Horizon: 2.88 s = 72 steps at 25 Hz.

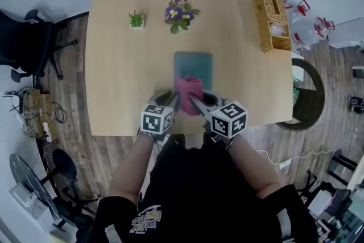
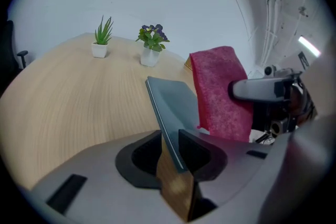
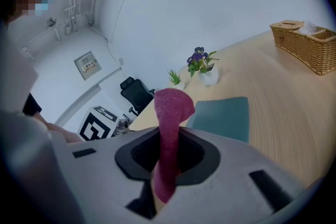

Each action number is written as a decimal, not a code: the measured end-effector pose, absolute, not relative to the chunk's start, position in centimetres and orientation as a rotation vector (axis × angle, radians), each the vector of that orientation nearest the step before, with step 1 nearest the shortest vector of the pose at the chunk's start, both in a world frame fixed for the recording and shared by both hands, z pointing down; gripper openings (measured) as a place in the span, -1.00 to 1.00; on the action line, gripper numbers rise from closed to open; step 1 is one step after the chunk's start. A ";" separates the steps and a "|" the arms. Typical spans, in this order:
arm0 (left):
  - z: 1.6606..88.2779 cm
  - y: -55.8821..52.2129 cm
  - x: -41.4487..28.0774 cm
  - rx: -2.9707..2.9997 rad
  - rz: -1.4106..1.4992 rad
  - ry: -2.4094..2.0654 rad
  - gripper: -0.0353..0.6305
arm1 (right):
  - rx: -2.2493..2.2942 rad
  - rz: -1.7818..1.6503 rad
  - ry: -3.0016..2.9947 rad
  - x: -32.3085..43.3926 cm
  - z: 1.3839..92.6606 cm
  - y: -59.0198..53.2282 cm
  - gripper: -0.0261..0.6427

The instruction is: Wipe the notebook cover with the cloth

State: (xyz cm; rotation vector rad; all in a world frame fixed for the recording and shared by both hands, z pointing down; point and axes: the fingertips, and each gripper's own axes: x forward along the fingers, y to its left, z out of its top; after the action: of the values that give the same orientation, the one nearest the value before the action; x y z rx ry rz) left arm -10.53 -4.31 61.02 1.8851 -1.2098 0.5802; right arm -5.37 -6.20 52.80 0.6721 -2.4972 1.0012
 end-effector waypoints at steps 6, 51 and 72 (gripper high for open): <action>61.8 -4.3 -10.3 1.921 0.585 -1.115 -0.62 | 0.780 1.058 -2.421 -5.8 55.1 -5.3 -0.72; 61.9 -4.2 -9.8 1.903 0.601 -1.049 -0.62 | 0.933 0.971 -2.192 -1.9 61.3 -4.9 -0.72; 62.0 -4.3 -9.9 1.896 0.598 -1.037 -0.62 | 1.173 1.062 -2.113 6.1 61.1 -4.9 -0.72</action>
State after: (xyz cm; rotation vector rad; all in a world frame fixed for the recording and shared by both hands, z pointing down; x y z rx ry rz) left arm -9.90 -4.25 62.00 1.8956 -1.0365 0.5981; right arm 6.12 -4.86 61.08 1.1727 -2.1129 1.0621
